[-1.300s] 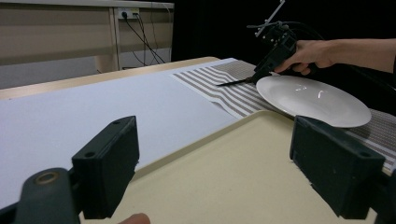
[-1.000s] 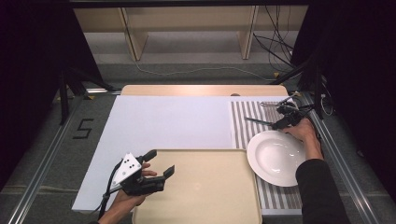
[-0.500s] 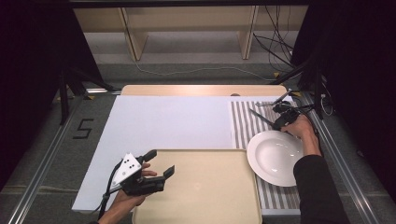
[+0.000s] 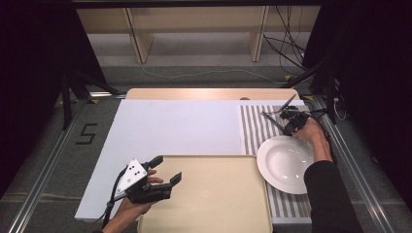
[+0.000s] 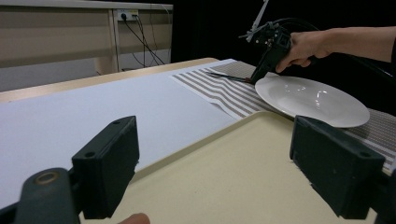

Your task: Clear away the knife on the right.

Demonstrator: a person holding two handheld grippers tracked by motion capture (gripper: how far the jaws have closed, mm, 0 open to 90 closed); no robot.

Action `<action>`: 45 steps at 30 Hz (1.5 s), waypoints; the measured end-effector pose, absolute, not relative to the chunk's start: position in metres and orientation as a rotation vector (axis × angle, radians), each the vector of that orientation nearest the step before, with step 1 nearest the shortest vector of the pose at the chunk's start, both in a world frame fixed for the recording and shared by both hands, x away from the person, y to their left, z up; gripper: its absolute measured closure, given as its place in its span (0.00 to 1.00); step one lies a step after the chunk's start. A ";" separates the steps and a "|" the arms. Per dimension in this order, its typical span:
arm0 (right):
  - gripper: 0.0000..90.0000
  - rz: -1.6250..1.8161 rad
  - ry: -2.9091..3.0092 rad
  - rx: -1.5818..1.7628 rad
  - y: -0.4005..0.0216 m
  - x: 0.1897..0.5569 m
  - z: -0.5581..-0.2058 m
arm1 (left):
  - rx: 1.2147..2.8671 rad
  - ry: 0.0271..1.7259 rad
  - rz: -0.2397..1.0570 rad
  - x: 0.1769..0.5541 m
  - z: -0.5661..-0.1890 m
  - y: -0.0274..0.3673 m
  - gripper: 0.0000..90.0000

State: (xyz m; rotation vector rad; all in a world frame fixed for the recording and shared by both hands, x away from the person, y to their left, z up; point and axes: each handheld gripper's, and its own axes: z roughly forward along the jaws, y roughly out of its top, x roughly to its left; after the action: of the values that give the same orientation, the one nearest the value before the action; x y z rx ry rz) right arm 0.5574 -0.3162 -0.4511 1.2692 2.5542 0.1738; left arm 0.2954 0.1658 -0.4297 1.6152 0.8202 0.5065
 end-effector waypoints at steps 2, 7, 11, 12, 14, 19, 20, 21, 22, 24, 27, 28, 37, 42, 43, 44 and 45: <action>0.86 0.158 2.551 1.245 -0.316 0.557 -0.451 | 1.615 0.820 0.507 0.296 -0.430 0.166 0.17; 0.86 0.162 2.508 1.192 -0.317 0.555 -0.448 | 1.615 0.822 0.507 0.296 -0.430 0.166 0.17; 0.86 0.161 2.482 1.155 -0.317 0.554 -0.442 | 1.616 0.823 0.506 0.296 -0.430 0.166 0.17; 0.86 0.164 2.480 1.155 -0.318 0.555 -0.440 | 1.616 0.823 0.506 0.296 -0.430 0.166 0.17; 0.86 0.164 2.472 1.154 -0.318 0.555 -0.438 | 1.616 0.823 0.507 0.296 -0.430 0.166 0.17; 0.86 0.204 2.463 1.167 -0.319 0.554 -0.435 | 1.615 0.823 0.506 0.296 -0.430 0.166 0.17; 0.86 0.217 2.453 1.186 -0.318 0.554 -0.435 | 1.614 0.824 0.506 0.296 -0.430 0.166 0.17; 0.86 0.224 2.455 1.185 -0.319 0.554 -0.434 | 1.614 0.824 0.506 0.296 -0.430 0.166 0.17; 0.86 0.236 2.451 1.187 -0.320 0.554 -0.433 | 1.613 0.825 0.506 0.296 -0.430 0.166 0.17; 0.86 0.287 2.436 1.214 -0.321 0.553 -0.430 | 1.612 0.826 0.506 0.296 -0.430 0.166 0.17; 0.86 0.352 2.427 1.225 -0.322 0.551 -0.424 | 1.613 0.826 0.507 0.296 -0.430 0.166 0.17; 0.86 0.379 2.425 1.227 -0.322 0.550 -0.421 | 1.613 0.826 0.508 0.296 -0.430 0.166 0.17; 0.86 0.597 2.388 1.253 -0.314 0.529 -0.400 | 1.615 0.822 0.512 0.295 -0.430 0.166 0.17; 0.86 0.655 2.379 1.238 -0.303 0.509 -0.393 | 1.620 0.819 0.515 0.295 -0.429 0.165 0.17; 0.86 0.688 2.370 1.237 -0.301 0.504 -0.392 | 1.621 0.817 0.516 0.295 -0.429 0.165 0.17; 0.86 0.717 2.370 1.239 -0.299 0.500 -0.391 | 1.620 0.817 0.516 0.295 -0.429 0.165 0.17; 0.86 0.726 2.371 1.228 -0.297 0.496 -0.390 | 1.621 0.817 0.516 0.295 -0.429 0.165 0.17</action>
State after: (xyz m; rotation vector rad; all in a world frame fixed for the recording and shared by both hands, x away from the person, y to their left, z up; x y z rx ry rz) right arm 0.4957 -0.2966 -0.3900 1.2285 2.3712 0.7255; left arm 0.2946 0.1653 -0.4293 1.6207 0.8168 0.5162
